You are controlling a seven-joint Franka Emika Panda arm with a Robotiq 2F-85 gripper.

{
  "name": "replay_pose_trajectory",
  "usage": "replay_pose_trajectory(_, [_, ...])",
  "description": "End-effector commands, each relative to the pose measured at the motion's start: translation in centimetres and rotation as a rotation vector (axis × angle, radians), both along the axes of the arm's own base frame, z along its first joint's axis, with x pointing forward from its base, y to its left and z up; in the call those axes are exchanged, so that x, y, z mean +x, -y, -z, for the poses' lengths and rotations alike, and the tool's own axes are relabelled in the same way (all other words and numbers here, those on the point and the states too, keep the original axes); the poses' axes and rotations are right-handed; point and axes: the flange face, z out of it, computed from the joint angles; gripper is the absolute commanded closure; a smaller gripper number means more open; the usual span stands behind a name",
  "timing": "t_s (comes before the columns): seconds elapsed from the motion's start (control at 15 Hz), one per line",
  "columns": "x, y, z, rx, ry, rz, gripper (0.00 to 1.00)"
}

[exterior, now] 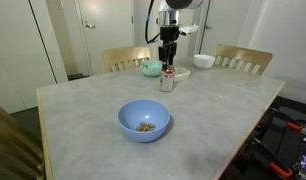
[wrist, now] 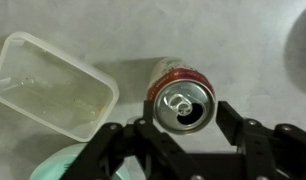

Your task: Move the can to the left, then move the plastic box and the bowl to the right

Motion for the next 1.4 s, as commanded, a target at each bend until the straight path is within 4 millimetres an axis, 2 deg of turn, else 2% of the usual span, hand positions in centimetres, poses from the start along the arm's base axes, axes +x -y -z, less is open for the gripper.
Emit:
replay_pose_trajectory(0.0, [0.2, 0.1, -0.8, 0.001, 0.025, -0.004, 0.03])
replay_pose_trajectory(0.07, [0.1, 0.2, -1.3, 0.002, 0.029, 0.004, 0.0])
replay_pose_trajectory(0.33, [-0.1, 0.6, -3.4, -0.008, 0.048, 0.044, 0.0])
replay_pose_trajectory(0.53, [0.4, 2.2, -5.4, 0.0, 0.087, 0.121, 0.0])
replay_pose_trajectory(0.93, [1.5, 8.0, -8.0, 0.002, 0.138, 0.271, 0.0])
replay_pose_trajectory(1.33, [2.1, 14.4, -7.9, 0.005, 0.138, 0.376, 0.0])
